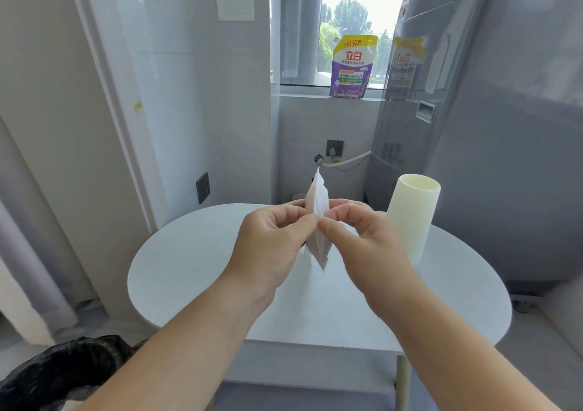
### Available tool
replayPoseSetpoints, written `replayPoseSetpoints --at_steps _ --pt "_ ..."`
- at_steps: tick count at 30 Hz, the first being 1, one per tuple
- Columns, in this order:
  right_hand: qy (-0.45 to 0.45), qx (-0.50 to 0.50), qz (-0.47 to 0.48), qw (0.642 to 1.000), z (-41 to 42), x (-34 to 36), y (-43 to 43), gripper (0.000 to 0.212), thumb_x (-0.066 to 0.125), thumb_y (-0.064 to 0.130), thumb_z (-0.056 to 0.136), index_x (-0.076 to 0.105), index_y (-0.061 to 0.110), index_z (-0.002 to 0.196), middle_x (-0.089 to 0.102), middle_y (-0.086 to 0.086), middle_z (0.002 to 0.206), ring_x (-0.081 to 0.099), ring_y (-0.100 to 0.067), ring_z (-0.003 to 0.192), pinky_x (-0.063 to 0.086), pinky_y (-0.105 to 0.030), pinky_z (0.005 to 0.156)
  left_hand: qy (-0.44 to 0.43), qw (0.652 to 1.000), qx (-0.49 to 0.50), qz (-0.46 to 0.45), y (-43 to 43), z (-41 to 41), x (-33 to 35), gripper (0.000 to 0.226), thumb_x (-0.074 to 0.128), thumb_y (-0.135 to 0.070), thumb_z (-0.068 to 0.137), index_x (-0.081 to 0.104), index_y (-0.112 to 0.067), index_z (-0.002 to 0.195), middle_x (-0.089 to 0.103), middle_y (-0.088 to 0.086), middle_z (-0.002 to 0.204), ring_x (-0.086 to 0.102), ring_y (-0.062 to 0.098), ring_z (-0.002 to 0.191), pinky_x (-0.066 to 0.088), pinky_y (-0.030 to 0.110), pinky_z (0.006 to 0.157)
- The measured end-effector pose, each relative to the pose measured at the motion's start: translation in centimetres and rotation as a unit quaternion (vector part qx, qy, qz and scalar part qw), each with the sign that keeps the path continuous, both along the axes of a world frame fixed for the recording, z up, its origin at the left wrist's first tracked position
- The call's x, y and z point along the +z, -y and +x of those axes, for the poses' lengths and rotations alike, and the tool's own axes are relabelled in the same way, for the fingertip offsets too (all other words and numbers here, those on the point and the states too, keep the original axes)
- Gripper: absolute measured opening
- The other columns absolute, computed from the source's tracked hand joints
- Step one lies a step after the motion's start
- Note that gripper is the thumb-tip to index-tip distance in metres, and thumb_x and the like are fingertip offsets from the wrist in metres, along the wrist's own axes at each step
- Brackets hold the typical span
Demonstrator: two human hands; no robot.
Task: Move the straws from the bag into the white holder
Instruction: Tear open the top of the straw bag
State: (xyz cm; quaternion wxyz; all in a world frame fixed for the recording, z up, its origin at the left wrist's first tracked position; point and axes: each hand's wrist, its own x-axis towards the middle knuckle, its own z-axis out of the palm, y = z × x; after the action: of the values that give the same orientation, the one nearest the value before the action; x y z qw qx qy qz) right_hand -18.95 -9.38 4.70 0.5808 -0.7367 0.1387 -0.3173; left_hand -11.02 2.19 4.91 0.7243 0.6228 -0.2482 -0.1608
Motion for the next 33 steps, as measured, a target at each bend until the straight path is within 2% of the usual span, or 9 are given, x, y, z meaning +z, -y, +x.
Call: replayPoseSetpoints --at_steps 7,8,10,13,19,22,26,29,33 --pt "0.015 -0.022 -0.006 1.0 0.2 -0.5 -0.2 0.025 0.069 0.011 0.089 0.07 0.019 0.065 0.066 0.01 0.116 0.064 0.011 0.085 0.046 -0.004 0.064 0.008 1.0 0.014 0.012 -0.1 0.0 -0.2 0.016 0.071 -0.016 0.085 0.083 -0.015 0.074 0.08 -0.014 0.105 0.075 0.011 0.099 0.06 0.047 0.096" --pt "0.017 -0.037 -0.004 0.999 0.2 -0.5 0.0 0.027 0.068 0.013 0.088 0.069 0.021 0.063 0.066 0.013 0.115 0.065 0.008 0.09 0.048 -0.008 0.068 0.002 1.0 0.026 0.013 -0.2 0.3 -0.2 0.016 0.071 -0.017 0.085 0.083 -0.016 0.074 0.08 -0.014 0.103 0.075 0.012 0.099 0.061 0.046 0.094" --pt "0.019 -0.067 0.017 0.997 0.1 -0.5 0.9 0.024 0.066 0.015 0.089 0.069 0.019 0.066 0.07 0.013 0.112 0.067 -0.006 0.104 0.056 -0.028 0.083 -0.021 0.998 0.057 0.011 -0.5 1.1 -0.2 0.022 0.071 -0.015 0.088 0.083 -0.019 0.071 0.08 -0.015 0.098 0.074 0.008 0.096 0.064 0.043 0.088" --pt "0.004 -0.063 0.021 0.998 -0.1 -0.4 1.2 0.015 0.064 0.016 0.091 0.067 0.013 0.077 0.076 0.009 0.098 0.07 -0.015 0.102 0.058 -0.047 0.092 -0.029 0.998 0.059 0.01 -0.8 1.6 -0.2 0.022 0.073 -0.013 0.088 0.082 -0.019 0.068 0.081 -0.013 0.097 0.075 0.01 0.095 0.065 0.04 0.082" --pt "0.005 -0.094 -0.097 0.991 -0.1 -0.6 0.3 0.016 0.072 0.039 0.089 0.061 0.029 0.093 0.07 0.009 0.104 0.067 -0.006 0.103 0.057 -0.036 0.077 0.027 0.998 0.053 0.024 -0.2 0.4 -0.7 0.01 0.075 -0.024 0.072 0.082 -0.017 0.07 0.079 -0.004 0.107 0.075 0.015 0.1 0.066 0.035 0.076" --pt "0.008 -0.064 -0.076 0.995 -0.2 -0.1 1.0 0.01 0.066 0.032 0.096 0.067 0.036 0.105 0.074 0.015 0.103 0.073 -0.007 0.094 0.064 -0.04 0.071 0.053 0.996 0.066 0.039 -0.1 0.3 -0.8 0.013 0.071 -0.027 0.068 0.08 -0.019 0.068 0.078 -0.006 0.106 0.074 0.014 0.102 0.066 0.034 0.075" --pt "0.029 -0.071 -0.025 0.997 -0.2 -0.1 1.5 0.025 0.058 0.02 0.101 0.071 0.041 0.098 0.077 0.017 0.086 0.074 -0.004 0.086 0.064 -0.028 0.064 0.046 0.995 0.078 0.031 0.0 0.2 -1.2 0.01 0.075 -0.024 0.081 0.075 -0.017 0.074 0.079 -0.011 0.095 0.074 0.009 0.096 0.066 0.036 0.074" --pt "0.063 -0.108 0.036 0.992 -0.2 0.0 2.0 0.027 0.056 0.018 0.103 0.072 0.037 0.091 0.076 0.014 0.083 0.074 -0.005 0.086 0.062 -0.026 0.061 -0.019 0.995 0.079 0.056 0.3 -0.1 -1.5 0.029 0.07 -0.046 0.088 0.067 -0.017 0.093 0.073 -0.007 0.095 0.07 0.005 0.093 0.066 0.042 0.077" --pt "0.089 -0.098 0.154 0.979 -0.1 0.2 2.7 0.024 0.053 0.019 0.105 0.073 0.024 0.091 0.077 0.009 0.08 0.076 -0.013 0.084 0.063 -0.031 0.063 -0.242 0.963 -0.009 0.119 0.7 -0.1 -2.5 0.055 0.06 -0.064 0.091 0.059 -0.013 0.112 0.072 0.014 0.11 0.075 0.024 0.098 0.065 0.051 0.078"
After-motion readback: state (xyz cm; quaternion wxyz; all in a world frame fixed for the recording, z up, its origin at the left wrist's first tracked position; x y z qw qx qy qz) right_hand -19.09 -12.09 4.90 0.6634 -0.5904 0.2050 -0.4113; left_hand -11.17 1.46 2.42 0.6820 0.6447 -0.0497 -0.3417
